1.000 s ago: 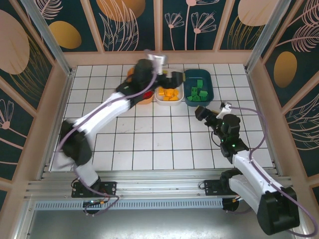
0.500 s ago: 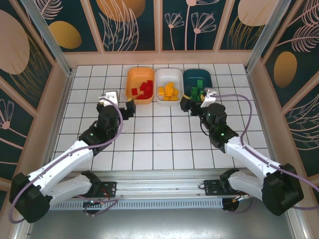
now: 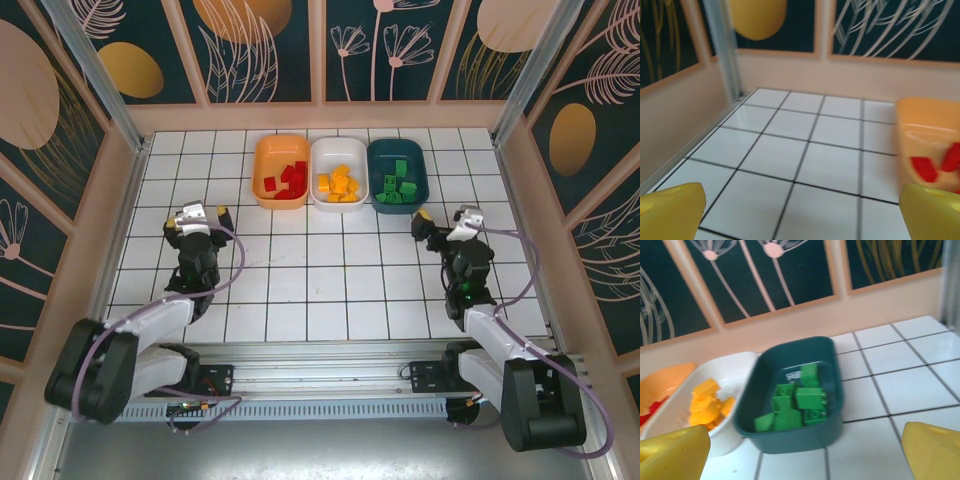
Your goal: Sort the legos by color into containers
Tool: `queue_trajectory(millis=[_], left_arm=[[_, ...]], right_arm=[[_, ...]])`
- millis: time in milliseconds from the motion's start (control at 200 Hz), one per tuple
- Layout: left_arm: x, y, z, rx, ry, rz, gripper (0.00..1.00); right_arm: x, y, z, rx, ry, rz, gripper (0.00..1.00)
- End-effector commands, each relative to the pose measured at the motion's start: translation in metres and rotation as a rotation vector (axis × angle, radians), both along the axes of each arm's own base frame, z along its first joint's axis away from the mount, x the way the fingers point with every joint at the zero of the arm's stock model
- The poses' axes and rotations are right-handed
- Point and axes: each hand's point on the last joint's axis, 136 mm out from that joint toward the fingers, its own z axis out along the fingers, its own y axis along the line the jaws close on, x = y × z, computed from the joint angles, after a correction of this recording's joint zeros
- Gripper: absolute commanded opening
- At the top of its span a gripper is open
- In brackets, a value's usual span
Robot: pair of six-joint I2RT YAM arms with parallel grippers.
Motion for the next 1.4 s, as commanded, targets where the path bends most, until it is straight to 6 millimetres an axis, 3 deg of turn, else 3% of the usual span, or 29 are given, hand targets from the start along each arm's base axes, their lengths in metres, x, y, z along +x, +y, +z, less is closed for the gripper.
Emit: queue_trajectory(millis=[0,160,285,360,410,535,611,916,1001,1096,1141,1391], left_arm=[[-0.003,0.024,0.027,-0.018,-0.186,0.077,0.99],[0.011,0.026,0.024,0.015,-0.131,0.05,0.99],[0.0,0.034,0.019,0.03,-0.124,0.074,0.99],[-0.006,0.039,0.002,0.008,-0.095,0.084,0.99],[-0.011,0.046,-0.011,-0.036,-0.094,0.102,0.99],[-0.005,0.049,-0.005,0.009,-0.116,0.101,0.99],[-0.002,0.055,-0.014,0.005,-0.118,0.132,0.99],[0.029,0.043,-0.028,-0.01,-0.02,-0.011,0.99],[0.027,0.045,-0.029,-0.034,-0.033,-0.024,0.99],[0.01,0.056,-0.026,-0.054,-0.122,0.022,0.99],[0.014,0.054,-0.034,-0.057,-0.061,0.013,0.99],[0.015,0.055,-0.032,-0.055,-0.076,0.018,0.99]], right_arm=[[-0.006,-0.034,0.026,-0.038,-0.146,-0.128,0.99],[-0.003,-0.053,0.009,-0.048,-0.099,-0.184,0.99],[-0.002,-0.061,-0.005,-0.062,-0.062,-0.211,0.99],[-0.001,-0.063,-0.012,-0.063,-0.045,-0.215,0.99],[0.001,-0.062,-0.016,-0.073,-0.036,-0.208,0.99],[0.008,-0.058,-0.026,-0.072,-0.029,-0.184,0.99],[0.014,-0.056,-0.034,-0.067,-0.021,-0.169,0.99],[0.033,-0.036,-0.051,-0.138,0.031,-0.092,0.99],[0.039,-0.035,-0.064,-0.144,0.055,-0.092,0.99],[0.043,-0.034,-0.069,-0.148,0.077,-0.088,0.99],[0.043,-0.035,-0.067,-0.146,0.067,-0.092,0.99],[0.046,-0.041,-0.069,-0.125,0.084,-0.102,0.99]])
